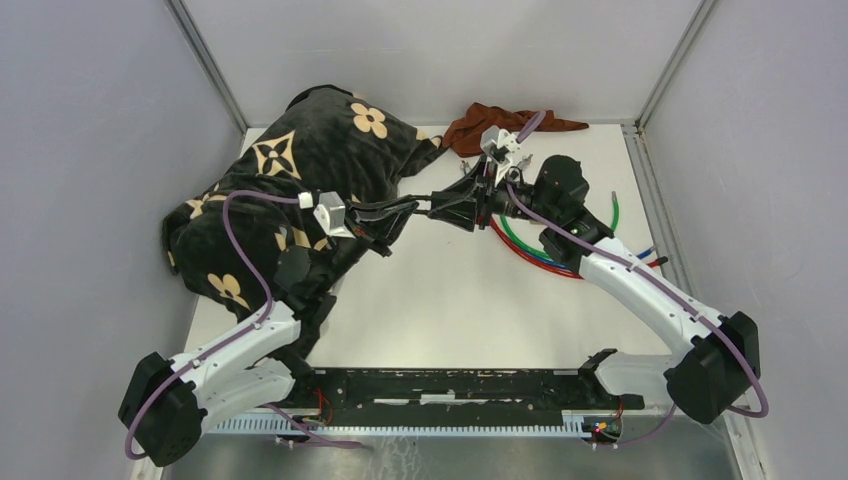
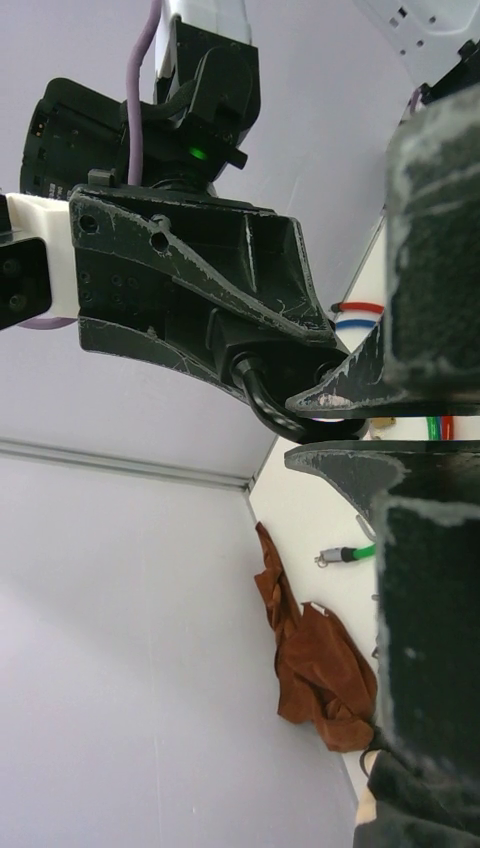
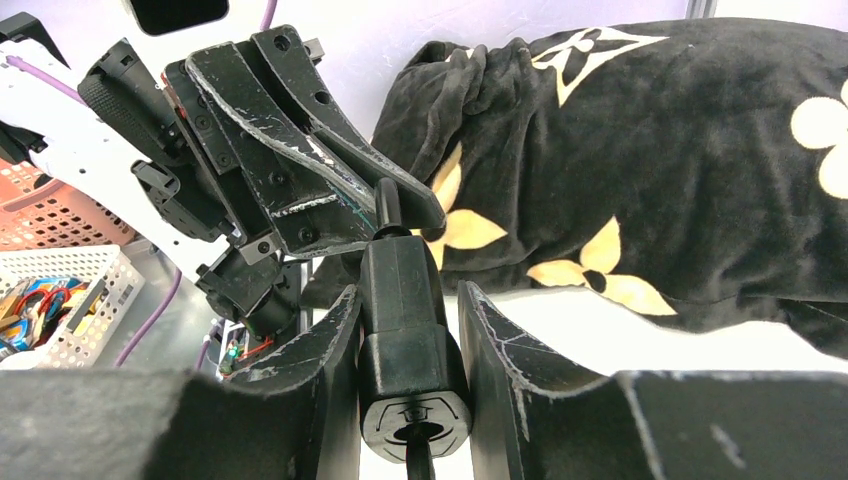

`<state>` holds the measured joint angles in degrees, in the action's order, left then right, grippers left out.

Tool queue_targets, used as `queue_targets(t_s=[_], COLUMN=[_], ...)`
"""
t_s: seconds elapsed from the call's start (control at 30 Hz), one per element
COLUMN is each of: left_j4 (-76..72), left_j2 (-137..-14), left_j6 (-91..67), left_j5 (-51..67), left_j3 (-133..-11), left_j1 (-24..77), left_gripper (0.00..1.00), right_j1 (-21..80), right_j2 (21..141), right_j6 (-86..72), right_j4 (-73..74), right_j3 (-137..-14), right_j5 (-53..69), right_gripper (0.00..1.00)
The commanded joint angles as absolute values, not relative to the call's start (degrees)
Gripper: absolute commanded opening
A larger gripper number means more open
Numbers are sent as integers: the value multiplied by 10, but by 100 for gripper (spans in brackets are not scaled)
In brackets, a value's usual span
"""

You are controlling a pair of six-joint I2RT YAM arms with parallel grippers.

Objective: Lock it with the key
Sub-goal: Lock the lock.

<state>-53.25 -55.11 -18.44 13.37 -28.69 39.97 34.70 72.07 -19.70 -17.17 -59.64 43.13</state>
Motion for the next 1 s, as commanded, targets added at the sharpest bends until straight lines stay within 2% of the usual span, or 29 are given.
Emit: queue_targets(t_s=[0.0,0.23,0.33,0.47,0.67,0.83,0.97], left_j4=[-445,-441,-415,-407,-380,-382,-325], left_j2=[-596,-605,-587,-544,-522,-516,-524], left_j6=[-217,-216,-204,-220,-232,-247,-235], left_j5=[506,508,509,524,565,521,477], left_j3=[-288,-293,-297,-299,-338,-347,-361], left_j1=[541,547,534,470,428,423,422], left_gripper=[2,2,2,2,2,2,2], right_j1=[373,372,364,342,337,337,338], right_j2=[781,808,794,748,712,706,698], right_j6=[-208,-210,-171,-87,-42,-49,-72], right_j4=[-357,-358,-316,-248,-279,-287,-315], right_j3=[-666,-701,-702,-681,-618,-598,-580], right_j5=[271,282,328,415,494,509,498], right_gripper=[0,0,0,0,0,0,0])
